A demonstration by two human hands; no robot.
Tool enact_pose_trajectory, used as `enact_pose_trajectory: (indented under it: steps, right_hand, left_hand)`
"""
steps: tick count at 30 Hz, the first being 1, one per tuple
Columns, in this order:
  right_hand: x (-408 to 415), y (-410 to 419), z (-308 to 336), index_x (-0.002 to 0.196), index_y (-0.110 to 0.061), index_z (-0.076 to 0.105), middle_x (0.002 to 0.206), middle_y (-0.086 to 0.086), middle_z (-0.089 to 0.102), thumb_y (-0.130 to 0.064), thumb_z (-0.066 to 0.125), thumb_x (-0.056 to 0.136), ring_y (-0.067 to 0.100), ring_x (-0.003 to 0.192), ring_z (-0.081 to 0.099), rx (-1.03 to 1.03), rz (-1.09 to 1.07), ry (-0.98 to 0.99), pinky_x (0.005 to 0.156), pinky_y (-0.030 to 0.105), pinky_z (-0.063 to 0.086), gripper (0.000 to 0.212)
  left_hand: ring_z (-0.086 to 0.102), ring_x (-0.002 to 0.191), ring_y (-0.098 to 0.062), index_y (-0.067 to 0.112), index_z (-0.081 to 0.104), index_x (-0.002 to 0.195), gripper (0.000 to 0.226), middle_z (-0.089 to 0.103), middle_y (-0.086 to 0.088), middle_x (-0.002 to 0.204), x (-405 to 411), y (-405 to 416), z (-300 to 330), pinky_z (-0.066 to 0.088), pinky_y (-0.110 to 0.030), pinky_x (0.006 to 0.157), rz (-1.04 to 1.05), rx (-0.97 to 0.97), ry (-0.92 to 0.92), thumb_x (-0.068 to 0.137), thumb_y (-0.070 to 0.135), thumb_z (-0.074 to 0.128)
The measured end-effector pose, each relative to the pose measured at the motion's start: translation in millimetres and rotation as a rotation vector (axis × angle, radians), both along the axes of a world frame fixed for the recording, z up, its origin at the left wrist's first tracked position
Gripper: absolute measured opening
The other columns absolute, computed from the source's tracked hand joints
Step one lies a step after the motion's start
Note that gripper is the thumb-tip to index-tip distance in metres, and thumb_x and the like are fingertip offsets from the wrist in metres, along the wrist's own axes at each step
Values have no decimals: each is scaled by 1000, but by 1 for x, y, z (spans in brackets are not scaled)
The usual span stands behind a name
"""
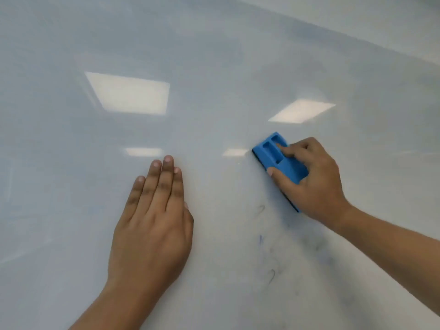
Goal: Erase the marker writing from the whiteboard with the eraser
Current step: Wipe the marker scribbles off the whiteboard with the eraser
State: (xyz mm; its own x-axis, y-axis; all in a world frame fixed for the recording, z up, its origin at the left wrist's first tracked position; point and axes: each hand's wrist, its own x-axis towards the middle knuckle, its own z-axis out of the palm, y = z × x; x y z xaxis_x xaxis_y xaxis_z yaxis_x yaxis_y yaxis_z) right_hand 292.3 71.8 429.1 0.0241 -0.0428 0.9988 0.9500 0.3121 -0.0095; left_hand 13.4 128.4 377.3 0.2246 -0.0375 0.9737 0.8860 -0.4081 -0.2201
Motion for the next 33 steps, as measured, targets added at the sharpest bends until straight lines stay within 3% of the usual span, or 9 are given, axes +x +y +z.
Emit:
enact_pose_trajectory:
  steps: [4,7,9,11,15,18,23,26,33]
  right_hand:
    - [-42,-8,-124,119,-23,67,110,-4,58,-49,74,82,17,86,57,-165,59,-435,72,32,50,45]
    - [-40,-17,-129,116,-20,71,107,1,65,-48,74,83,19,75,56,-217,-48,-603,60,34,50,43]
    - [-40,-18,-108,115,-19,72,107,3,67,-46,74,82,23,79,61,-187,-100,-521,63,37,52,43]
    - [-46,-15,-90,114,-18,71,107,3,64,-46,75,80,23,87,62,-131,-70,-303,69,38,54,44]
    - [-56,-1,-105,118,-17,69,111,3,60,-43,75,81,20,97,57,-70,-3,-124,79,27,47,46]
    - [-59,2,-162,116,-16,70,112,3,60,-39,78,79,23,90,58,-94,66,-263,78,32,48,44]
    - [-53,-7,-279,100,-21,74,107,-1,63,-33,76,78,21,69,50,-297,97,-645,62,33,43,25]
    - [-44,-13,-283,101,-21,75,104,0,69,-34,74,82,22,67,52,-330,49,-771,59,32,43,23]
    - [-39,-3,-187,107,-10,73,104,10,67,-40,79,79,25,85,63,-64,-20,-202,72,35,52,42]
  left_hand:
    - [27,151,-34,-6,33,151,56,30,-21,161,0,-1,-1,20,-48,125,2,-26,-11,100,18,34]
    - [24,152,-33,-5,31,152,56,28,-20,162,0,-4,-1,18,-47,125,-3,-33,-19,102,18,34]
    - [21,153,-32,-4,29,154,56,25,-19,164,2,-6,-10,16,-46,126,-21,-51,-25,102,18,34]
    - [21,153,-31,-3,29,154,57,24,-18,164,3,-7,-34,15,-45,126,-36,-69,1,102,19,35]
    - [18,154,-29,-2,27,155,57,23,-17,165,-1,-3,-84,12,-42,127,6,-61,107,104,21,34]
    - [16,155,-28,-1,25,156,56,21,-16,166,-3,0,-91,9,-41,128,19,-44,103,105,22,32]
    - [16,155,-29,-1,25,156,54,21,-17,166,-2,-1,-91,9,-41,128,11,-44,88,106,20,32]
    - [17,155,-30,-1,25,156,53,21,-17,166,-3,-3,-92,10,-42,128,0,-49,76,107,20,30]
    - [18,155,-30,1,24,157,54,21,-16,166,-2,2,-93,11,-42,128,-10,-10,77,107,20,30]
